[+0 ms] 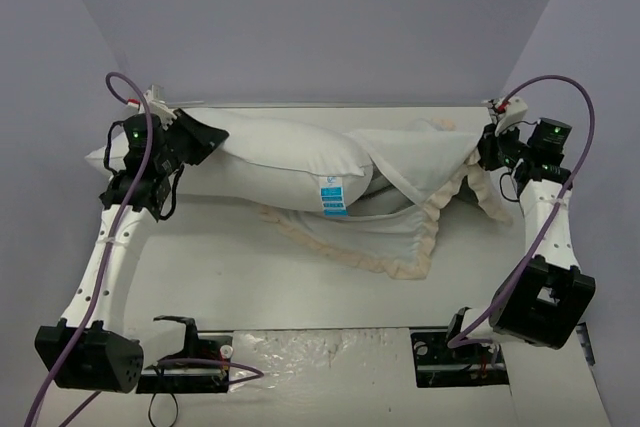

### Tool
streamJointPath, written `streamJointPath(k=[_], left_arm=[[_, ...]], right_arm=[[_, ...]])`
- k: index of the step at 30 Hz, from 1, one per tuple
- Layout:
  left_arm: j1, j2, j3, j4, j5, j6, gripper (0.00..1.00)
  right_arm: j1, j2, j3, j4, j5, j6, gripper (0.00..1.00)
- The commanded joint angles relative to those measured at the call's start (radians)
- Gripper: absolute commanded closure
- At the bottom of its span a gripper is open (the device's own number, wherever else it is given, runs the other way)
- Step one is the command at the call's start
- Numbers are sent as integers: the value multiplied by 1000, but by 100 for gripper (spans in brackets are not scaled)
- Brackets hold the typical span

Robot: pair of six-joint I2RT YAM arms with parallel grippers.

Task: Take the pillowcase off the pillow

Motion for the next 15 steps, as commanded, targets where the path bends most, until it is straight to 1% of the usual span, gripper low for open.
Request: streamJointPath(k=[1, 2, 4, 5, 7, 8, 9, 10, 11, 12, 14, 15], left_arm=[[27, -45, 116, 465, 256, -9, 98], [35, -44, 120, 465, 286, -19, 98], [58, -39, 133, 524, 335, -42, 98], [92, -34, 139, 540, 374, -71, 98], [124, -25, 137, 603, 414, -114, 98], [151, -22, 136, 635, 459, -172, 98], [164, -21, 124, 715, 476, -206, 98], [175, -15, 116, 758, 491, -248, 98], [184, -10, 110, 809, 517, -322, 98], [190, -2, 101, 887, 530, -355, 98], [190, 30, 97, 936, 556, -438, 98], [189, 42, 91, 997, 586, -469, 98]], right_arm=[[-36, -27, 8, 50, -68, 97, 100], [-43, -29, 2, 50, -68, 97, 100], [-53, -29, -15, 50, -65, 91, 100], [-54, -30, -21, 48, -63, 88, 100], [-56, -34, -38, 48, -53, 73, 100], [-56, -31, -44, 50, -48, 68, 100], [-54, -29, -50, 50, -39, 62, 100], [-54, -27, -65, 56, -18, 50, 100], [-56, -20, -73, 56, -7, 40, 100], [-56, -17, -81, 54, -4, 33, 100], [-57, -18, -111, 53, -4, 11, 100], [-57, -21, -121, 51, -7, 5, 100]])
